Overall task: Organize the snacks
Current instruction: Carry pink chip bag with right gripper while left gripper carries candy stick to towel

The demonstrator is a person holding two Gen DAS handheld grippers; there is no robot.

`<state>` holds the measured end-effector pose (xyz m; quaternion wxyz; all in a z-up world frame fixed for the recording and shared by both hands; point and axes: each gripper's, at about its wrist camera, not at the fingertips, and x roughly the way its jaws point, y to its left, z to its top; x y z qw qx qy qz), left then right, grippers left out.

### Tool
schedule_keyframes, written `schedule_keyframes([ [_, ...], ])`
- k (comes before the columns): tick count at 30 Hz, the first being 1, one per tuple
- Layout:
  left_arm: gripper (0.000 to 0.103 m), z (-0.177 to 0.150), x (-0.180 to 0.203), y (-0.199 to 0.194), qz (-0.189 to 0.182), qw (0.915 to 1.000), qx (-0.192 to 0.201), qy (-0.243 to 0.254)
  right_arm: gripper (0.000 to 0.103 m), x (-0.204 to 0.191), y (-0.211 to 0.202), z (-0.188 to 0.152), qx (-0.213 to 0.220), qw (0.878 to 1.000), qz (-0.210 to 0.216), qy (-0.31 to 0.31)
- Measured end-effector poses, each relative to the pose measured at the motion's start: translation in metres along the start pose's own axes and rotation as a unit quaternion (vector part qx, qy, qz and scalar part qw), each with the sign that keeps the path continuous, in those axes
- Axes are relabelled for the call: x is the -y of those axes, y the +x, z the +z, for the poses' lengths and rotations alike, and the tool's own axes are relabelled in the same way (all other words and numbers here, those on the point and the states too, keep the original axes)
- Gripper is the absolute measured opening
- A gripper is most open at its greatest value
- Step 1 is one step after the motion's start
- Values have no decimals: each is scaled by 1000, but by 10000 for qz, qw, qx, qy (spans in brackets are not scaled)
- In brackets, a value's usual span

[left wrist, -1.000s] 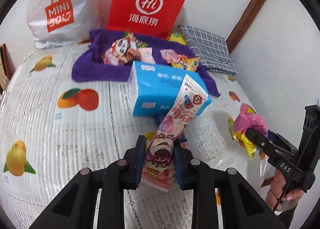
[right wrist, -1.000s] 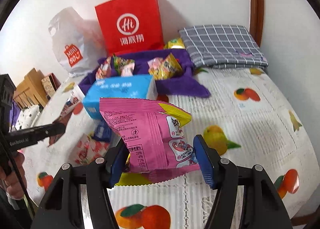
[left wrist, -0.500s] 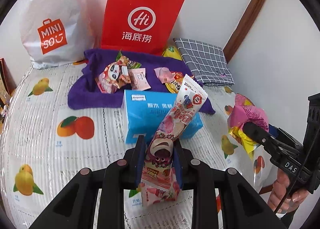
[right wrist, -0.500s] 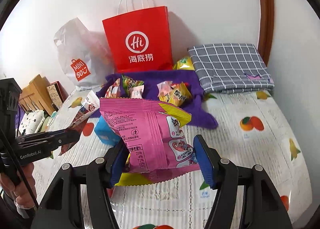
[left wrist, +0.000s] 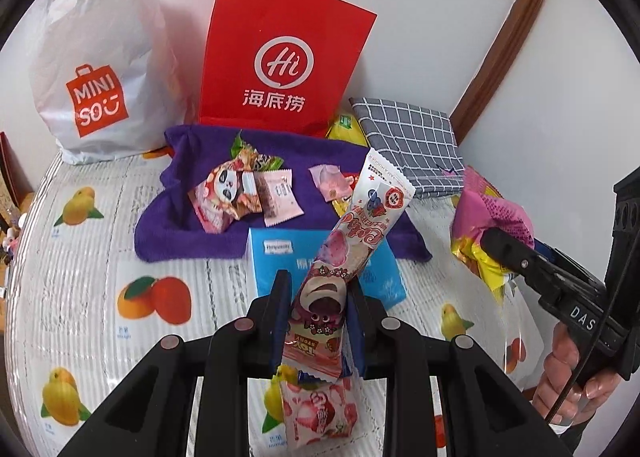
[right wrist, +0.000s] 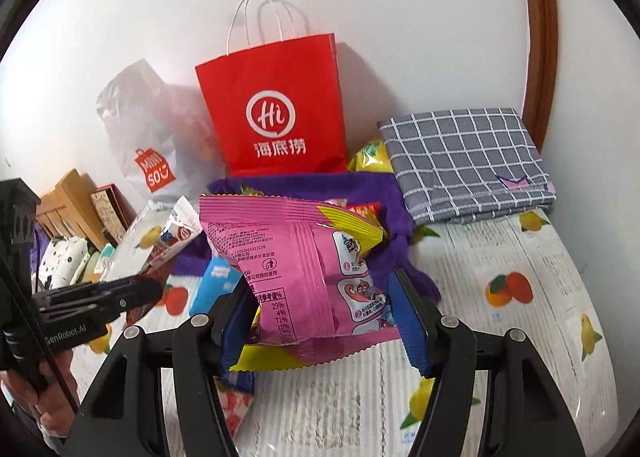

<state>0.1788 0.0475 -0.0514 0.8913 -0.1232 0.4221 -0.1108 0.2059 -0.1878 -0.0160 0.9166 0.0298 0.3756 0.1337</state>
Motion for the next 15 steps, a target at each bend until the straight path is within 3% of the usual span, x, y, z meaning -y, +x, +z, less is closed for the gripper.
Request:
schedule_keyframes([
  [15, 25, 38, -17, 15, 77, 9998, 118, -132, 64, 2, 38, 46, 54, 10000, 33, 19],
])
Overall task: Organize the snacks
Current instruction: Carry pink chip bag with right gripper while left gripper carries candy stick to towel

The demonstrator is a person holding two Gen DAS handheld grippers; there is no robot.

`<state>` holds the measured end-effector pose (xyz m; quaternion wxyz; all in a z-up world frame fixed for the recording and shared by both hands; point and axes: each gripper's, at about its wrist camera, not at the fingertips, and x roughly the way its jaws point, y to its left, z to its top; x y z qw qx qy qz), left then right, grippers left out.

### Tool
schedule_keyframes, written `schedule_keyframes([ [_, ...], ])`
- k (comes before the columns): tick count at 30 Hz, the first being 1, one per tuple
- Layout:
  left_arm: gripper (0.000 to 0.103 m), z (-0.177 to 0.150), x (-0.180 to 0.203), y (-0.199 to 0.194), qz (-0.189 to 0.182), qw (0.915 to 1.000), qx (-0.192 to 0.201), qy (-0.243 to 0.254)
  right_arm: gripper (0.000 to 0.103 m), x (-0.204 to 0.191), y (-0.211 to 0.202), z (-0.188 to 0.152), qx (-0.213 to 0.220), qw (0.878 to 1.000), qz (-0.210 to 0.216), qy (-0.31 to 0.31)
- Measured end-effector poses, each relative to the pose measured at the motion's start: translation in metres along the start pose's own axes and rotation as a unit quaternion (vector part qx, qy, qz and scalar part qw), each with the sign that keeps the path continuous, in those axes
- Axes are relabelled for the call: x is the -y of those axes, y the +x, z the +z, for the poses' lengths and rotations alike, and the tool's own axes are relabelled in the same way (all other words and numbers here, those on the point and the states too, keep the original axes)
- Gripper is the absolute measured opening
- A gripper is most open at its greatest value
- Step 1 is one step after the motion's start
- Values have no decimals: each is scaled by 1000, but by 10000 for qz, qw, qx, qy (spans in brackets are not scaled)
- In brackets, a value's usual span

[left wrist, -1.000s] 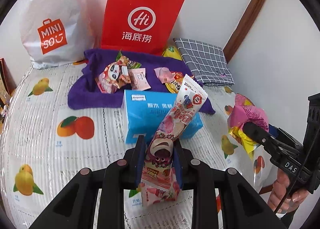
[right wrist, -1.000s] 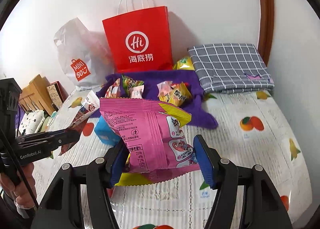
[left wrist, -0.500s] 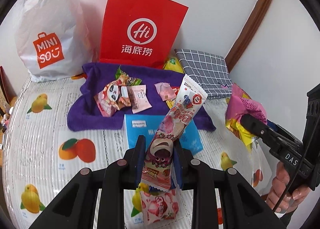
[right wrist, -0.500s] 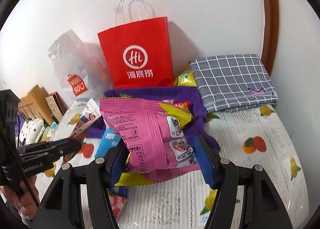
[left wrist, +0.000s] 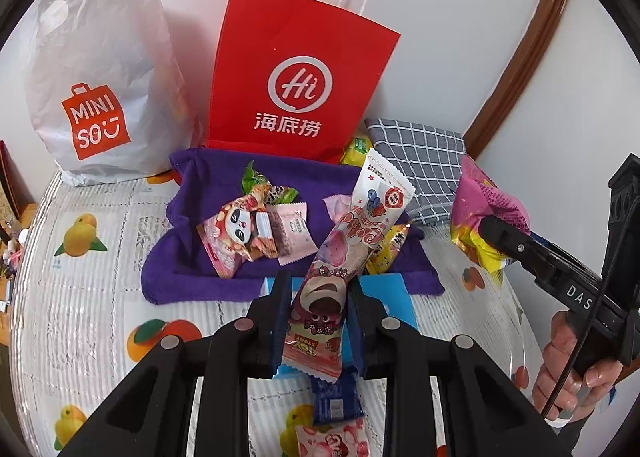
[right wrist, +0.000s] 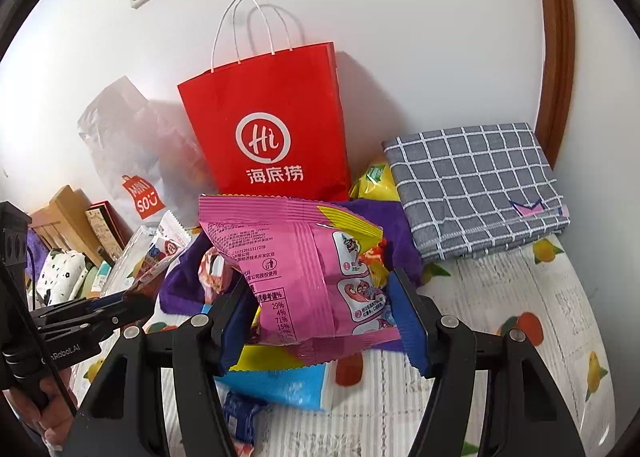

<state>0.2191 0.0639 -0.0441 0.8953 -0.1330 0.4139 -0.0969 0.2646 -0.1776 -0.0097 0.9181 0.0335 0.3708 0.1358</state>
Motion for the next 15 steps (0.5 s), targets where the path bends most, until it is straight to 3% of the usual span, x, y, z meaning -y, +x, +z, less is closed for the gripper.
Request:
schedule_keyframes([
  [5, 25, 9, -4, 8, 21, 10000, -19, -33, 64, -2, 14, 13, 2, 9998, 173, 17],
  [15, 25, 28, -5, 26, 75, 9999, -58, 80, 64, 0, 44, 34, -33, 9999, 123, -40],
])
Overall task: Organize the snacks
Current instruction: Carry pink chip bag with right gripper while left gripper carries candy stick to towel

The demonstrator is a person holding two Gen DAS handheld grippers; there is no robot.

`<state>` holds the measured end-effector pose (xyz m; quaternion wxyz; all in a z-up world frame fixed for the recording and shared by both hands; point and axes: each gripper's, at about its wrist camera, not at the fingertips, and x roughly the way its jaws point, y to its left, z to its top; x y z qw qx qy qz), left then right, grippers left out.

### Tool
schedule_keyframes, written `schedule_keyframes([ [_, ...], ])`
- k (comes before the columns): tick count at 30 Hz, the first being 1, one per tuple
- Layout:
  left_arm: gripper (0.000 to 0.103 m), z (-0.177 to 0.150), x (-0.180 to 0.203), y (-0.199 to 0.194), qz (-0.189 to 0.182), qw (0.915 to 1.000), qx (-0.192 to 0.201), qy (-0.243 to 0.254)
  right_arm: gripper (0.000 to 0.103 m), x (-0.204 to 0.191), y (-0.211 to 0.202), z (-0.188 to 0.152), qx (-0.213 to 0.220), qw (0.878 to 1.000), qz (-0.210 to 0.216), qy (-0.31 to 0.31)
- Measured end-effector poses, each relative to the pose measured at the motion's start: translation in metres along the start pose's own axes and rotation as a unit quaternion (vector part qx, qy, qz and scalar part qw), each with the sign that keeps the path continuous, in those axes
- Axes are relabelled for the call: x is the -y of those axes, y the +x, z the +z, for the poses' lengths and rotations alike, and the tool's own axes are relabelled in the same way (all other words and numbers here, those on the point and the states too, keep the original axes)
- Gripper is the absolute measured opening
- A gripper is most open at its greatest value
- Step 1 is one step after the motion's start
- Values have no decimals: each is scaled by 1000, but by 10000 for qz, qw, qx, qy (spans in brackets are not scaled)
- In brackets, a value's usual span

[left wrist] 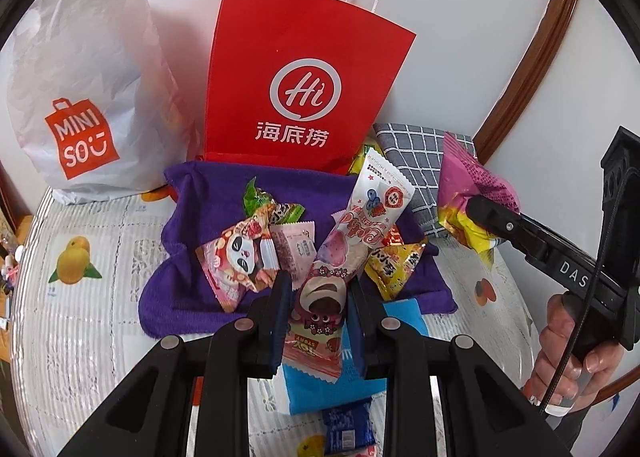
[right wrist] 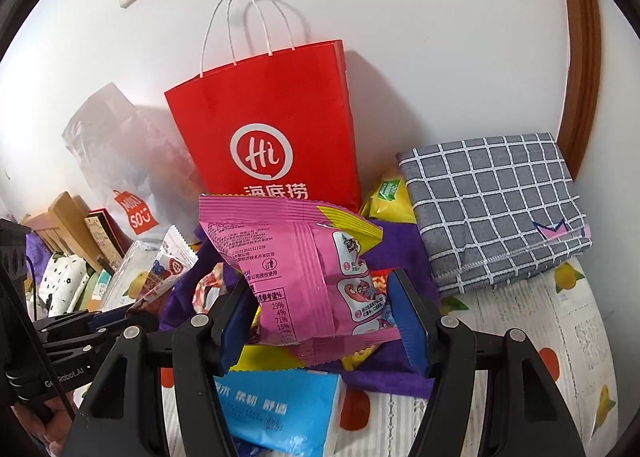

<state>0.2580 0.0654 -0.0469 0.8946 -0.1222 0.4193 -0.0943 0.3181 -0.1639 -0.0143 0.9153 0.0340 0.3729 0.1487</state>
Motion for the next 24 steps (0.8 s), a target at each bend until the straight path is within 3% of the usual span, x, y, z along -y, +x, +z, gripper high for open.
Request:
schedule_keyframes([
  [13, 25, 19, -14, 23, 158, 9998, -57, -85, 64, 1, 36, 24, -34, 9999, 47, -120],
  [24, 25, 25, -19, 52, 182, 9994, -279, -105, 64, 0, 96, 12, -846, 9956, 40, -400],
])
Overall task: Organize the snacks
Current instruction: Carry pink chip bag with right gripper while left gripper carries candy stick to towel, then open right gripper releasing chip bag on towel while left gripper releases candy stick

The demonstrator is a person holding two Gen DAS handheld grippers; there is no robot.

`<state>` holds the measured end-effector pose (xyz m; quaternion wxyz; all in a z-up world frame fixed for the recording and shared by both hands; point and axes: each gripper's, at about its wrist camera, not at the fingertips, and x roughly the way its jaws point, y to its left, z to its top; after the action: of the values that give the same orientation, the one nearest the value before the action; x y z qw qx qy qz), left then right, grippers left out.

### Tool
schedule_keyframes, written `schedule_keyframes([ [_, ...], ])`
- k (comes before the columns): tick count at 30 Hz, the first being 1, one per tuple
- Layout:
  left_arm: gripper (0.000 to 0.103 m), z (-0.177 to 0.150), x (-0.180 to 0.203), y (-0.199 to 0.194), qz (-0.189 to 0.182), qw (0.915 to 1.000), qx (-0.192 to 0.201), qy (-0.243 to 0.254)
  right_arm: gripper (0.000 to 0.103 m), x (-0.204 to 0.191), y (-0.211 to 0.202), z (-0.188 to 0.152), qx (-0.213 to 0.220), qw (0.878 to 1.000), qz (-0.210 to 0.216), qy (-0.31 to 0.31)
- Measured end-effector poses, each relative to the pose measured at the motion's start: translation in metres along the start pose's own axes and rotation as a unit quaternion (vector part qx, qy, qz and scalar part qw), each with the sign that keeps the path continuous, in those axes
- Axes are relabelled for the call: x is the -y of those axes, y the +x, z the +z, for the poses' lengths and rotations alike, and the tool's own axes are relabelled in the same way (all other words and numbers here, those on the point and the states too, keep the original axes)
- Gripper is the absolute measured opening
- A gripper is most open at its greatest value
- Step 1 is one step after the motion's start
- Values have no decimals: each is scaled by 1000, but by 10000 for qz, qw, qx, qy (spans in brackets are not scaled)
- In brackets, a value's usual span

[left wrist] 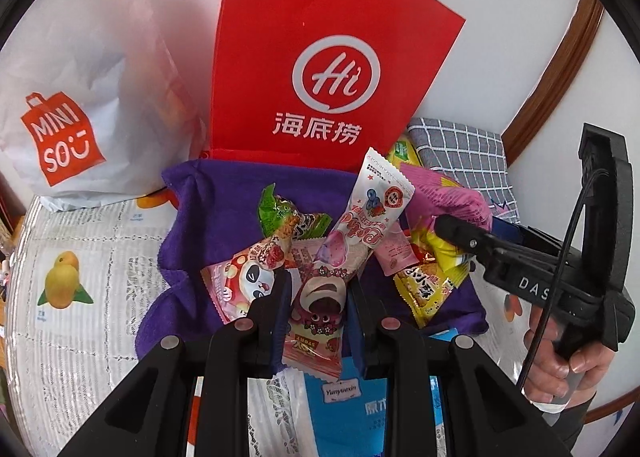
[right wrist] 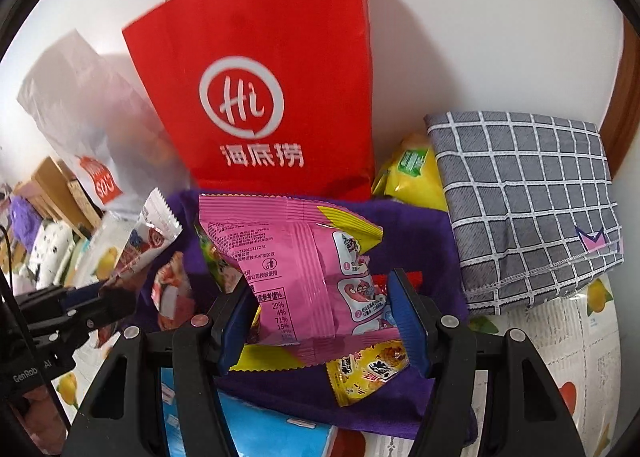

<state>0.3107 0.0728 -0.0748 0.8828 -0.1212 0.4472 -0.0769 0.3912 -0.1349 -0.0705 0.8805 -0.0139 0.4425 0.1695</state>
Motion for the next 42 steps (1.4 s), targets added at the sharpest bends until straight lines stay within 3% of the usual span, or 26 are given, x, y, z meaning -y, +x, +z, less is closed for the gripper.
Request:
schedule_keyframes([
  [9, 25, 4, -2, 27, 18, 9992, -359, -156, 64, 8, 26, -9, -513, 9984, -213, -53],
  [21, 25, 10, 0, 50, -36, 9981, -534, -297, 65, 9, 38, -10, -742, 9968, -263, -104],
  [26, 25, 12, -1, 55, -162, 9972, -605, -419, 71, 14, 20, -5, -537, 9984, -188, 74],
  [37, 26, 12, 5, 68, -331, 9951, -755, -541, 71, 8, -14, 2, -89, 9999, -77, -38],
  [42, 36, 12, 9, 65, -449, 9945, -774, -553, 71, 8, -22, 3, -9, 10000, -71, -16],
])
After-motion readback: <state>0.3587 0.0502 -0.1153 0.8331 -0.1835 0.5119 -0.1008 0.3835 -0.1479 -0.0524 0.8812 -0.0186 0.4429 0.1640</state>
